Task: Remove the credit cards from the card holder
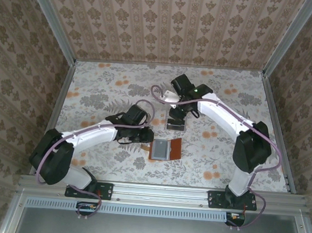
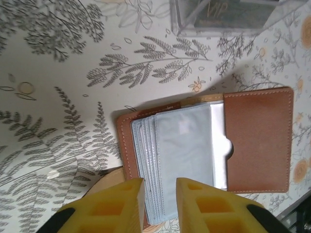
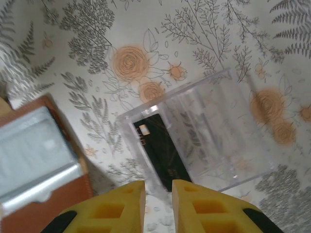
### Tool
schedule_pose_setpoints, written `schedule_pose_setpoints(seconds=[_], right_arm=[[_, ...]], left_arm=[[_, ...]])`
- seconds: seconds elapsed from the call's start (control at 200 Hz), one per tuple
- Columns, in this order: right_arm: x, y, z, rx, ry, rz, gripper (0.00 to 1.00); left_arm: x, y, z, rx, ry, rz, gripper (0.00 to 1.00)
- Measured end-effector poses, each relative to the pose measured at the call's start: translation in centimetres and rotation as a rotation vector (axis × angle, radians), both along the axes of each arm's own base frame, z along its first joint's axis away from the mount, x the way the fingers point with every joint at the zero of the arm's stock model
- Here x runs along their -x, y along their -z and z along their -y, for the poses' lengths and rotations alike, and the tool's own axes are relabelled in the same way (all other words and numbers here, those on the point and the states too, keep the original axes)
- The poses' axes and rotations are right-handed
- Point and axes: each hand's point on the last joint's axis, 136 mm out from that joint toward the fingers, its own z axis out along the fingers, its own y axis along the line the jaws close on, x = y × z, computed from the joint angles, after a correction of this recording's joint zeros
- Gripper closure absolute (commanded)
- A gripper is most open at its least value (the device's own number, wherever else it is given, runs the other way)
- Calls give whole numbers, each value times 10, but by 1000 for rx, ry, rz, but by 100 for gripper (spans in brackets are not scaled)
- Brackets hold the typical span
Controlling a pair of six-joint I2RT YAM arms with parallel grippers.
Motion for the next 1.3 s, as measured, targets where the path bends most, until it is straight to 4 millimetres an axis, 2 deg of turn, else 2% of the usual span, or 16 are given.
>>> schedule_pose_setpoints(seconds=[0.225,0.43,0.565,0.755,1.3], right_arm=[[30,-1,-6,-175,306,-64,81],[55,8,-9,-292,513,-176,83],[68,16,-11,-327,595,-242,84],[82,25,-14,-338,646,-303,84],[102,25,-33,-344,640,-340,83]], left_arm=[[9,26,1,-54,21,-69,82],[11,30,0,-64,28,-77,85],[19,41,-8,-86,33,-96,86],[28,58,-17,-122,36,-133,87],[25,52,-12,-83,44,-107,86]])
